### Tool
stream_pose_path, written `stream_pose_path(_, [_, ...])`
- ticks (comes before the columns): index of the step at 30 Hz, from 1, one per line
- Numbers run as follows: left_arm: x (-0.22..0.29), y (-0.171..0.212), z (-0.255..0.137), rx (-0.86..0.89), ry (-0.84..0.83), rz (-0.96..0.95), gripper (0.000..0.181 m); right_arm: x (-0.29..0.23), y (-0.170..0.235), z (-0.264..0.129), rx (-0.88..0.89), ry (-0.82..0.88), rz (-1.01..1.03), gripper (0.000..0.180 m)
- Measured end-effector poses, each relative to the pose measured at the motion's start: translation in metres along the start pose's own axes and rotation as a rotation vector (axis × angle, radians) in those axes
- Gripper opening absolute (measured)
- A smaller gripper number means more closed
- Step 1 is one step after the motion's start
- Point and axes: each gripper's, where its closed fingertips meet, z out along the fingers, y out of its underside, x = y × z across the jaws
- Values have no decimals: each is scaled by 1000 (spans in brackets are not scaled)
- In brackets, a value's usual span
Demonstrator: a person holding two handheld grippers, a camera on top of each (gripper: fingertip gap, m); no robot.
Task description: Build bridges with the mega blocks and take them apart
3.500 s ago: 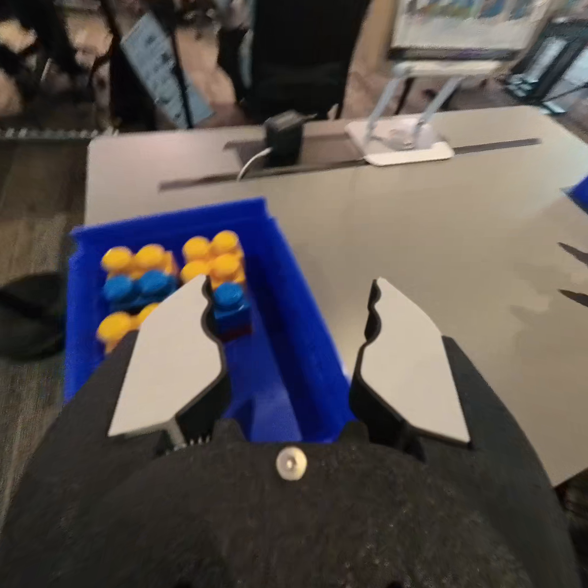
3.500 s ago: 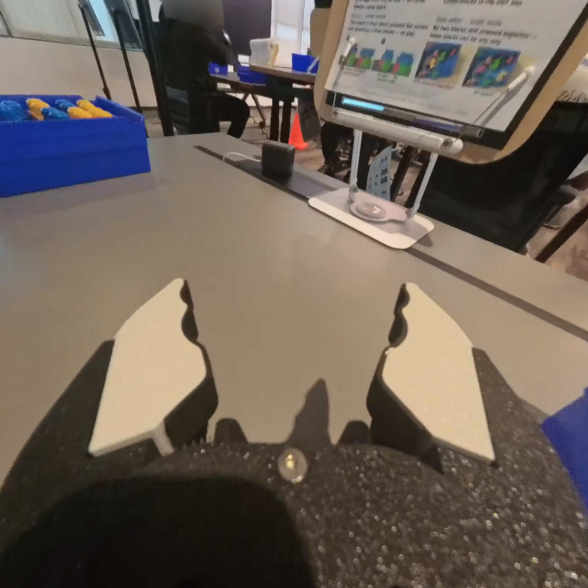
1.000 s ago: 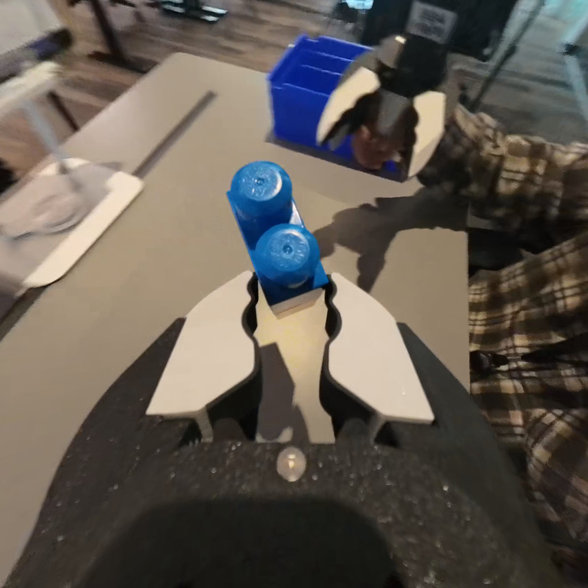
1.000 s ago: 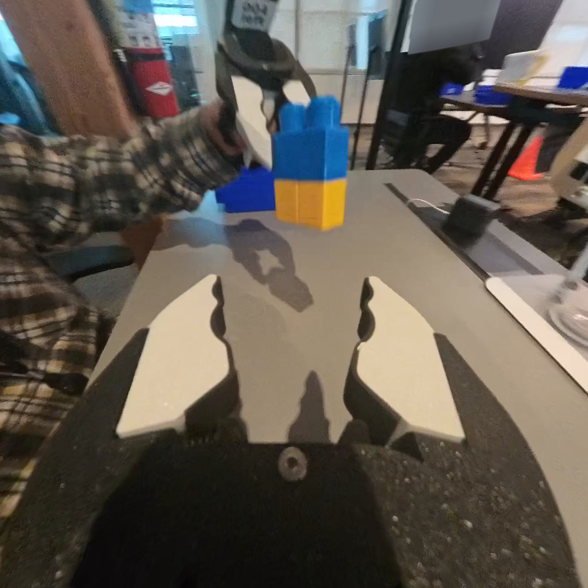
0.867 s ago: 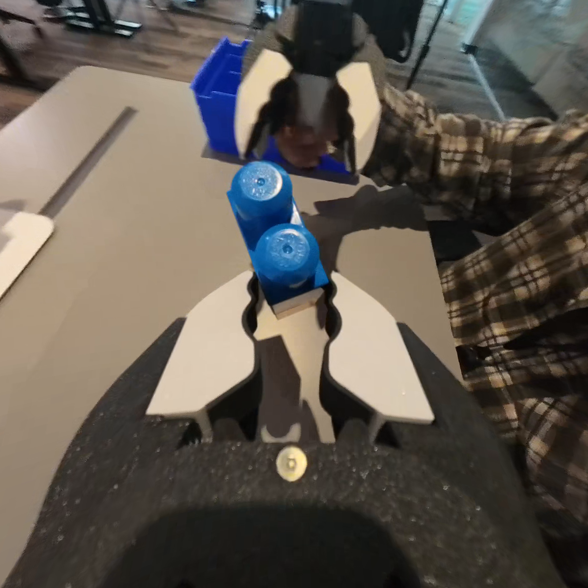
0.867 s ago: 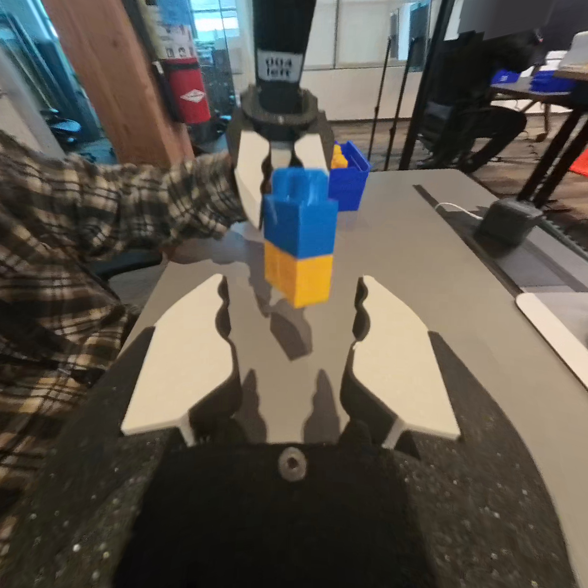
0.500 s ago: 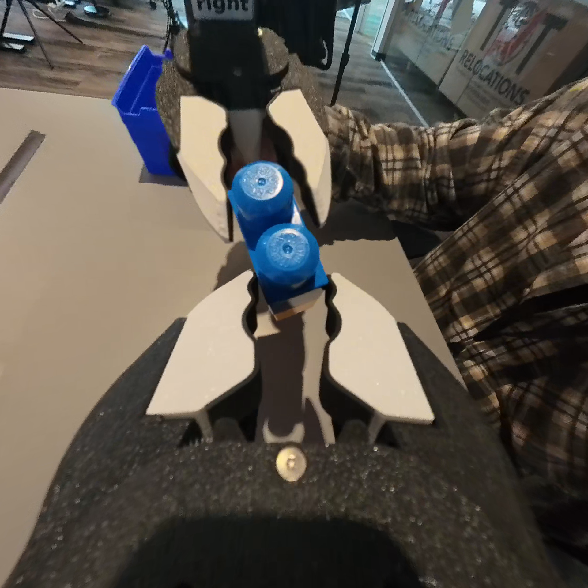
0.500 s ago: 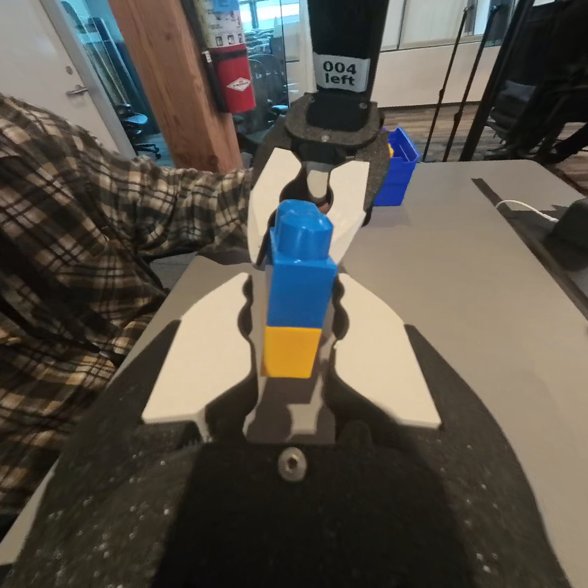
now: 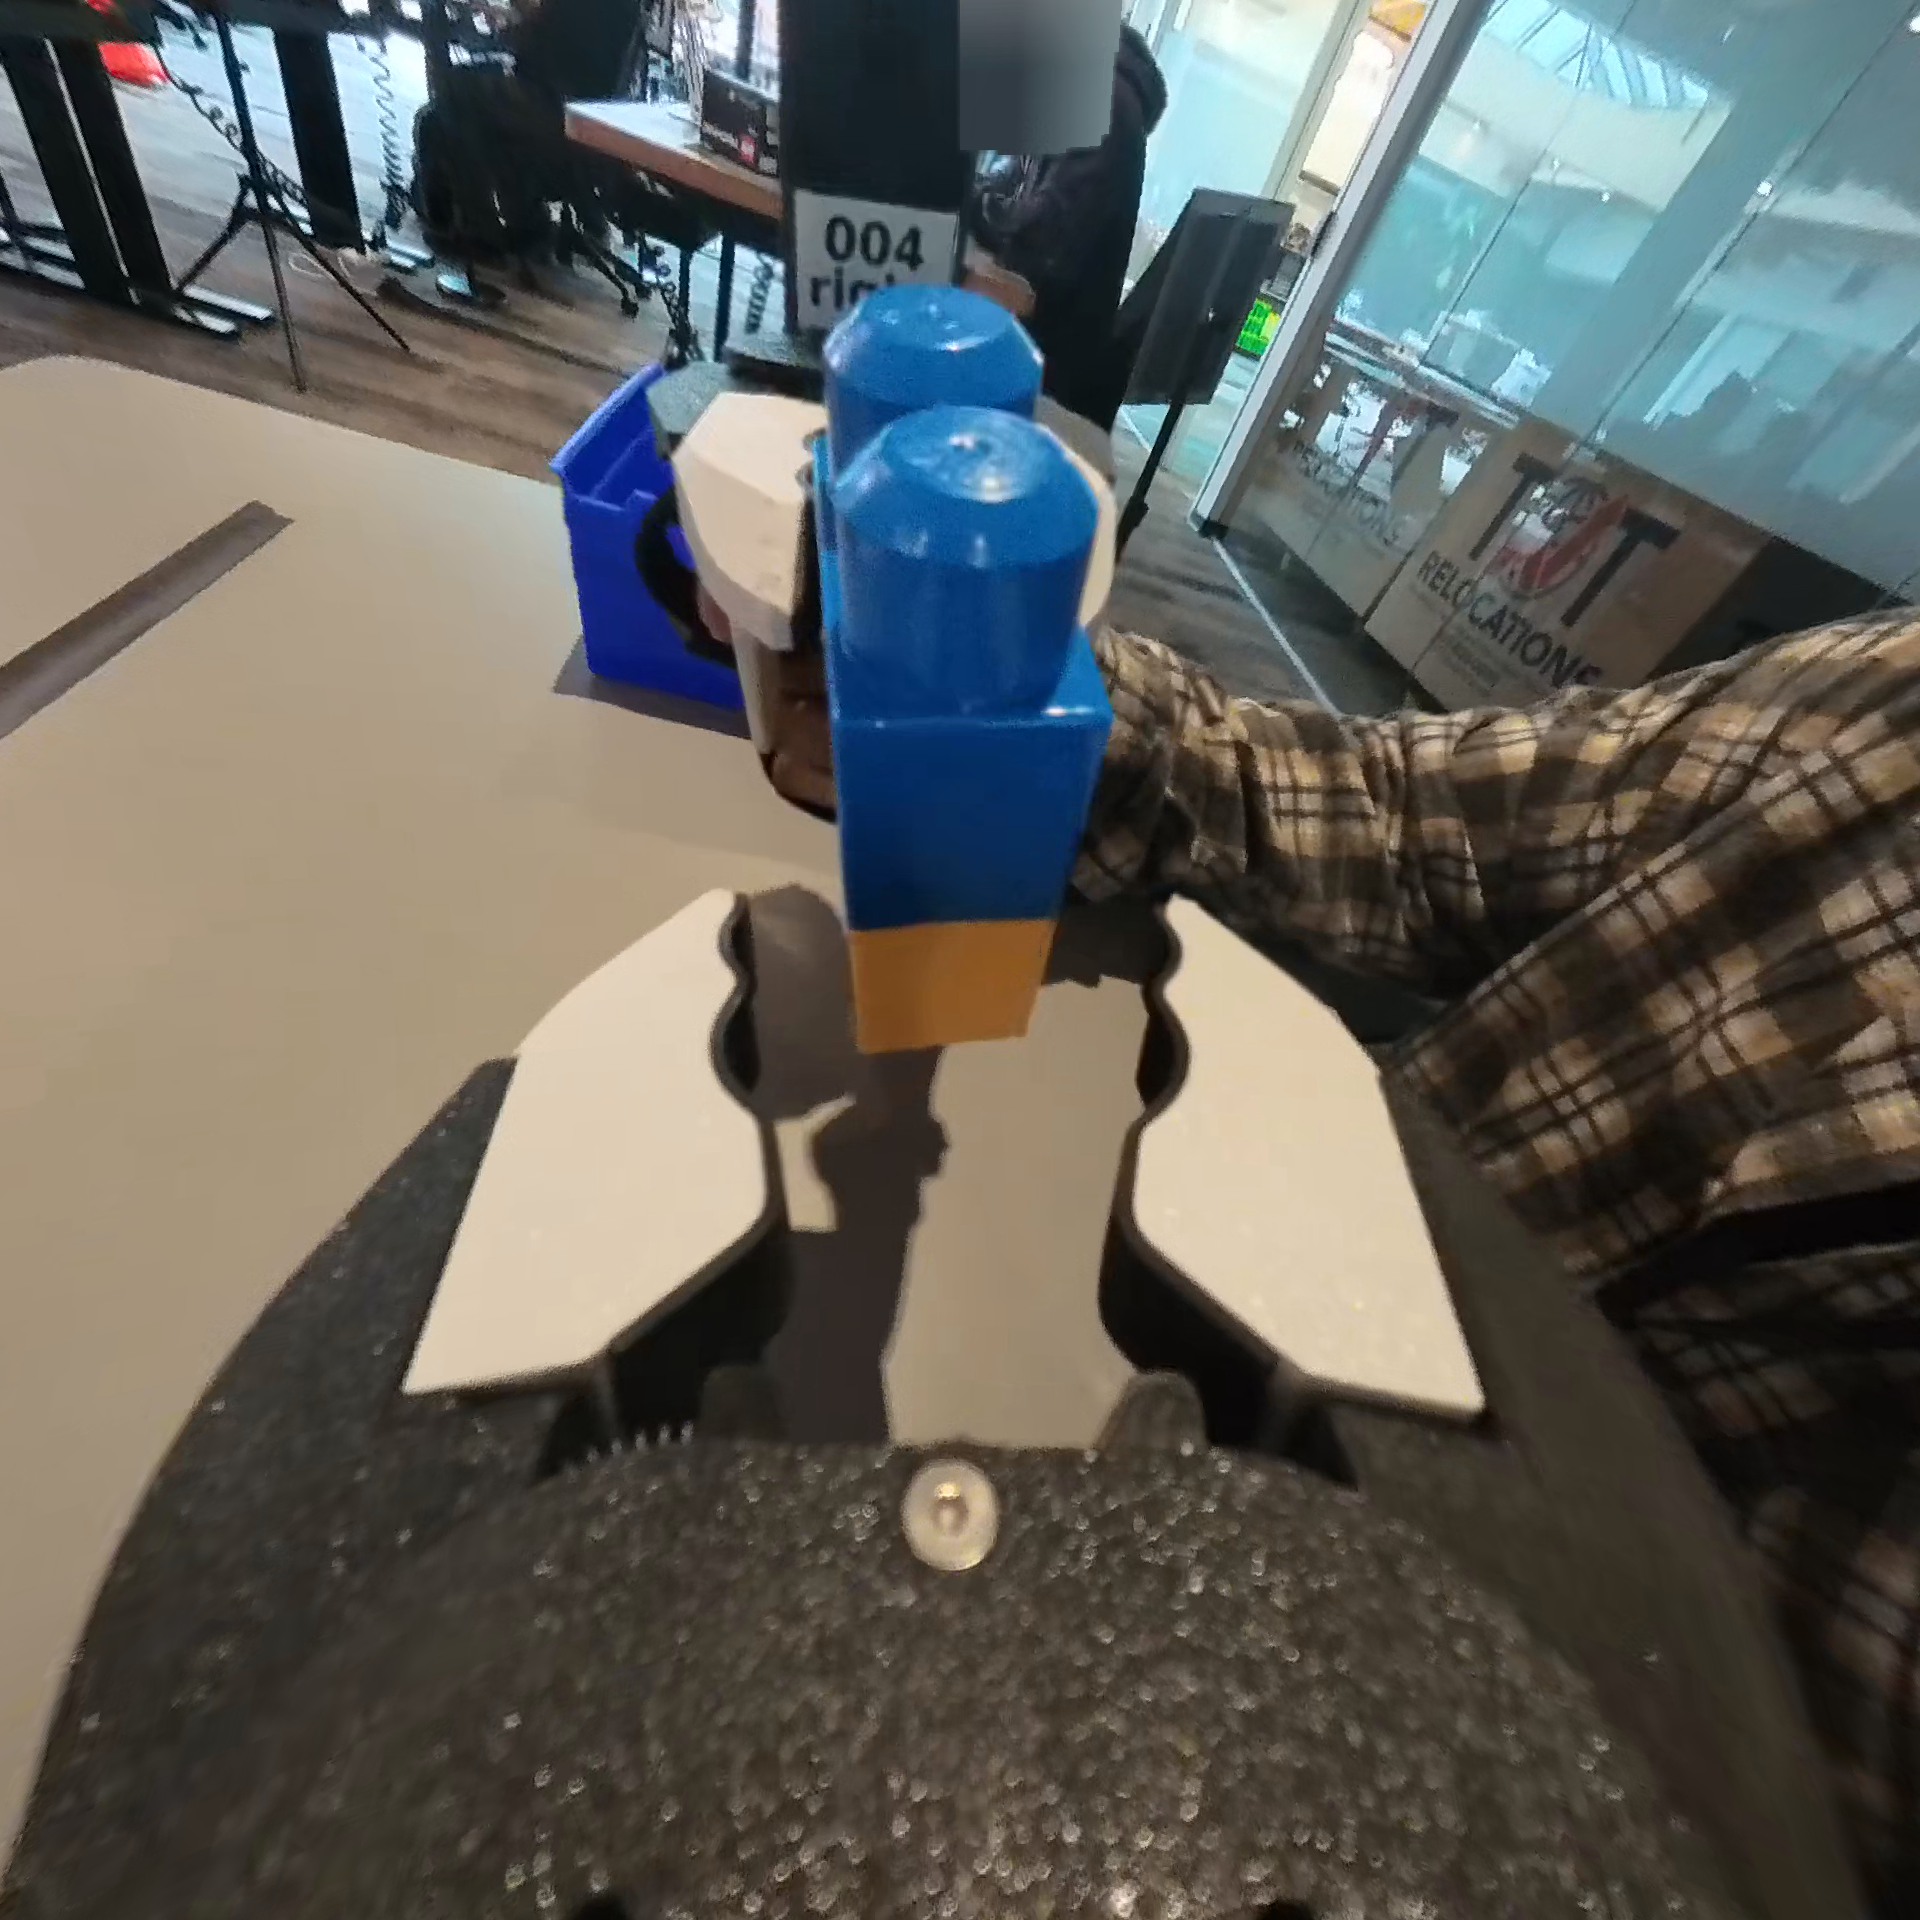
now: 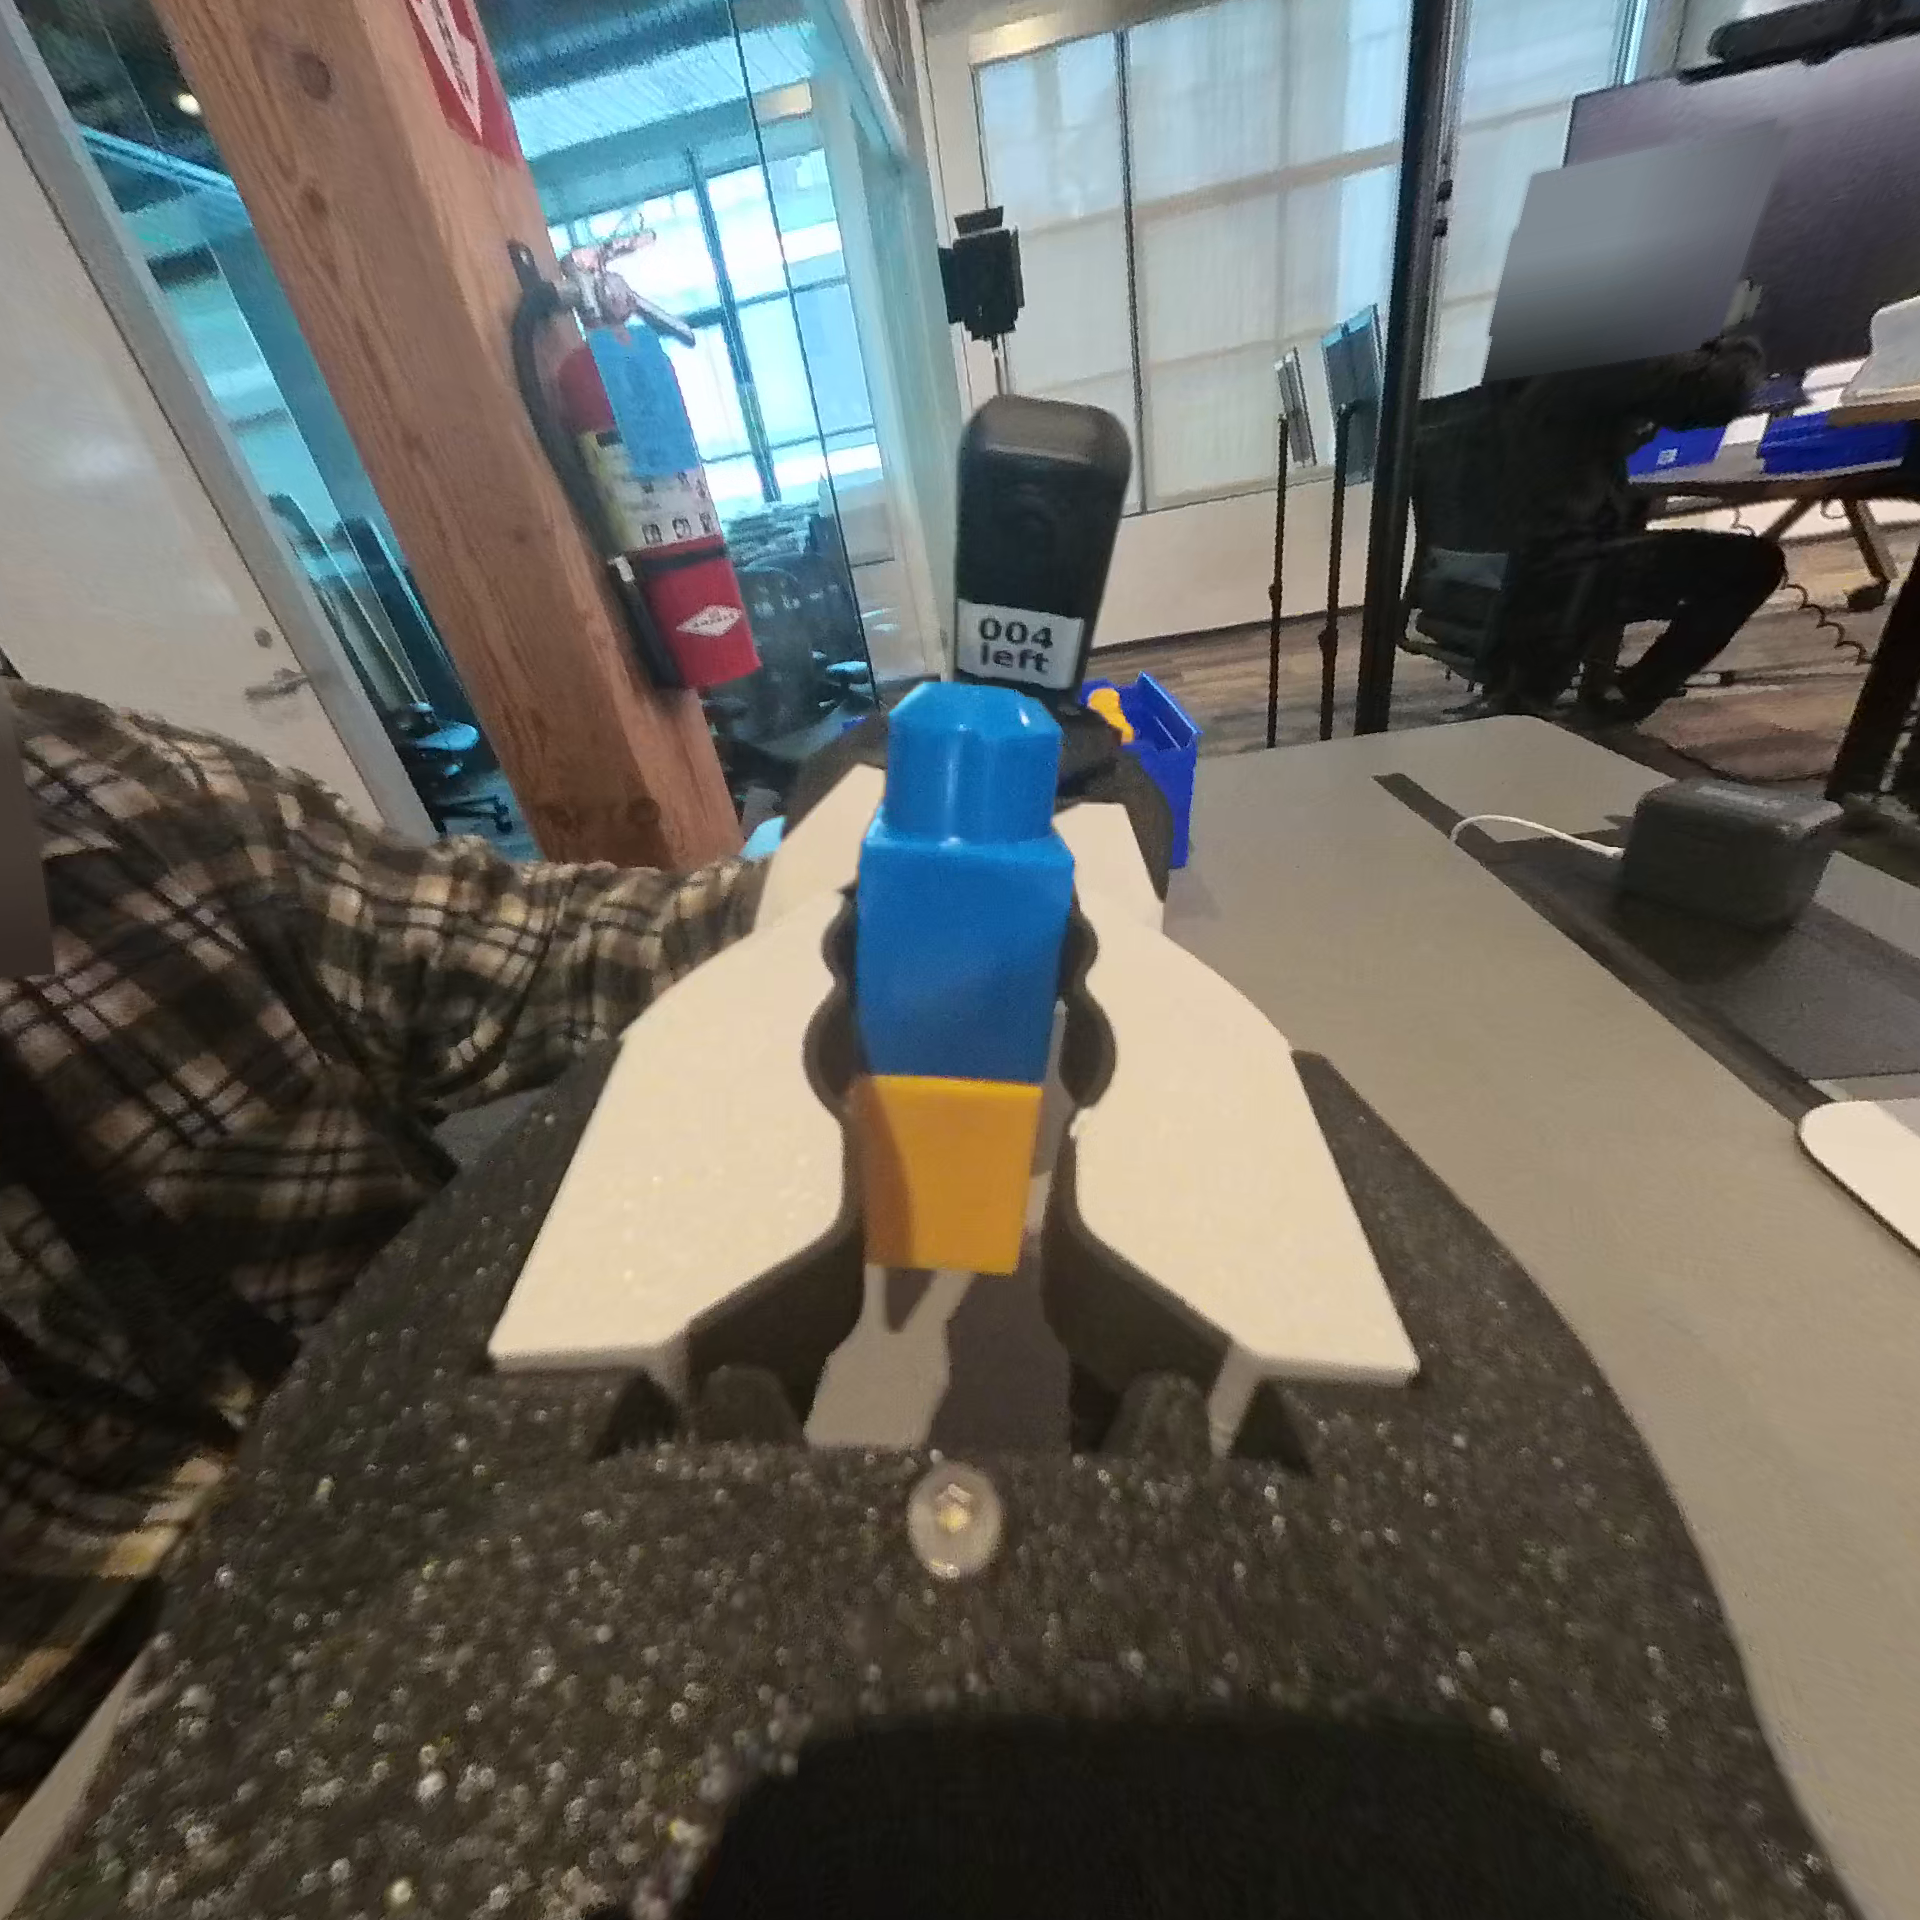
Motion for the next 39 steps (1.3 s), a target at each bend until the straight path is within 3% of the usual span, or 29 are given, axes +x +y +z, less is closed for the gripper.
stream_pose_path(3, [-5,-1,-2,16,-17,-4,60,3,-2,3,41,5,19,36])
stream_pose_path(9, [-8,-10,-6,84,-33,-30,55,5,-10,8,134,6,39,36])
stream_pose_path(11, [-5,-8,-5,82,-22,-21,37,6,-11,9,147,7,40,36])
stream_pose_path(16, [-7,-5,-6,45,-83,1,37,6,-1,5,69,-6,37,36])
stream_pose_path(22, [-3,-19,-18,126,-66,18,37,3,6,2,-7,-18,32,55])
stream_pose_path(26, [1,-23,-19,160,-43,14,37,1,16,11,-44,-43,62,52])
stream_pose_path(28, [1,-21,-16,146,-50,19,37,-3,17,14,-42,-77,60,36])
stream_pose_path(32, [2,-24,-19,156,-21,9,37,-4,16,15,-46,-70,42,36])
stream_pose_path(35, [-2,-36,-30,225,-42,-16,59,-4,20,16,-53,-74,40,36])
stream_pose_path(39, [0,-42,-37,265,-51,9,51,-5,25,23,-54,-87,63,36])
